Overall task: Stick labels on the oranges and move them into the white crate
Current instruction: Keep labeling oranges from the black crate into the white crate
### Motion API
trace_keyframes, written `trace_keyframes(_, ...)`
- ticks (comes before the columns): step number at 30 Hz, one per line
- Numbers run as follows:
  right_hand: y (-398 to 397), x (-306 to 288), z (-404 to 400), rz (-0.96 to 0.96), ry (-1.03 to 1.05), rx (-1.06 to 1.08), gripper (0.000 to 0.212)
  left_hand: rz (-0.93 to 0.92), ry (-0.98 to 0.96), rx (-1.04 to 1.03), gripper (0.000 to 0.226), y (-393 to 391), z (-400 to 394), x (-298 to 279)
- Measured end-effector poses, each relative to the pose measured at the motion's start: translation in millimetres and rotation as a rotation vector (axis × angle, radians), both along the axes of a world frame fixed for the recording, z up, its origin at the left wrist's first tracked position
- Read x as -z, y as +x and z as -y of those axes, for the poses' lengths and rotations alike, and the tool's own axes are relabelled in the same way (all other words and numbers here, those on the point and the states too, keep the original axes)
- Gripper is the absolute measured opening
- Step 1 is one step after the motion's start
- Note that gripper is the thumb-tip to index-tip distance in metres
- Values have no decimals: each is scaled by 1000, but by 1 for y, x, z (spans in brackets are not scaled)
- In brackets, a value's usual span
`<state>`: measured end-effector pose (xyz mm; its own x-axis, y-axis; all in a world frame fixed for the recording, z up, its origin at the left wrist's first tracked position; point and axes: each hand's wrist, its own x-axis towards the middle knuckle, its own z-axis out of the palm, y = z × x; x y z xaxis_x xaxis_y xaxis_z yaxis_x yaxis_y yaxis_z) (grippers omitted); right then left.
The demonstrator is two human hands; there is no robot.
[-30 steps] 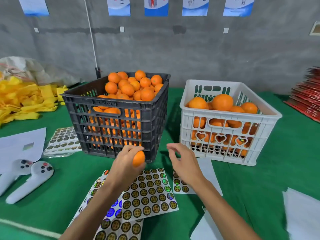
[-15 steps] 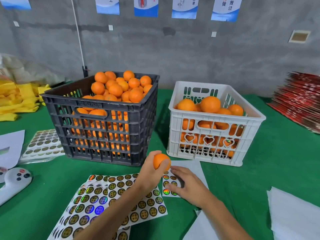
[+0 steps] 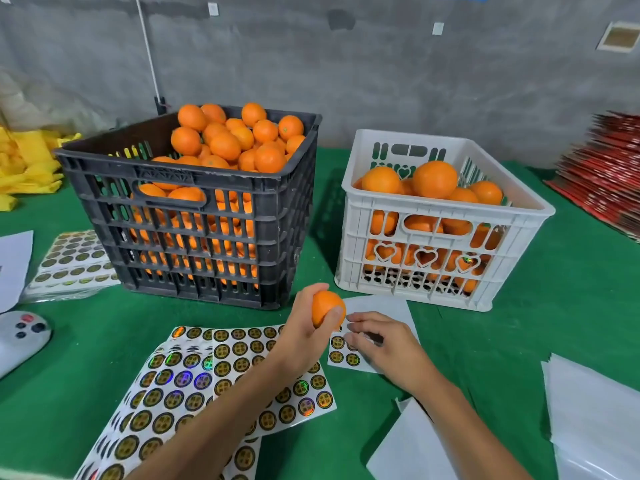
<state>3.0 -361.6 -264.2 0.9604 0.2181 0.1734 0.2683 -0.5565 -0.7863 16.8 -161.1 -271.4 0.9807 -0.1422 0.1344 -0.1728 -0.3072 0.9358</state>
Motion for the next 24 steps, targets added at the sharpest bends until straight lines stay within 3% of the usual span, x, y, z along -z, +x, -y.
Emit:
trace_keyframes(6,-2,-5,4,-101,77,26,11,6,-20,-3,46,-4,3,-4)
trace_keyframes(11,-2,-5,-1,-82,157,151,14,22,20,8,45,-5,4,-6)
trace_keyframes(15,1,-12,-12,78,309,309,11,55,42,24,47,-6,4,-8)
trace_keyframes(21,-13,-32,-30,206,361,180,14,110,-61,27,48,-8,4,-20)
trace_keyframes(24,-22,-47,-27,297,189,79,27,144,-99,11,54,-4,7,-44)
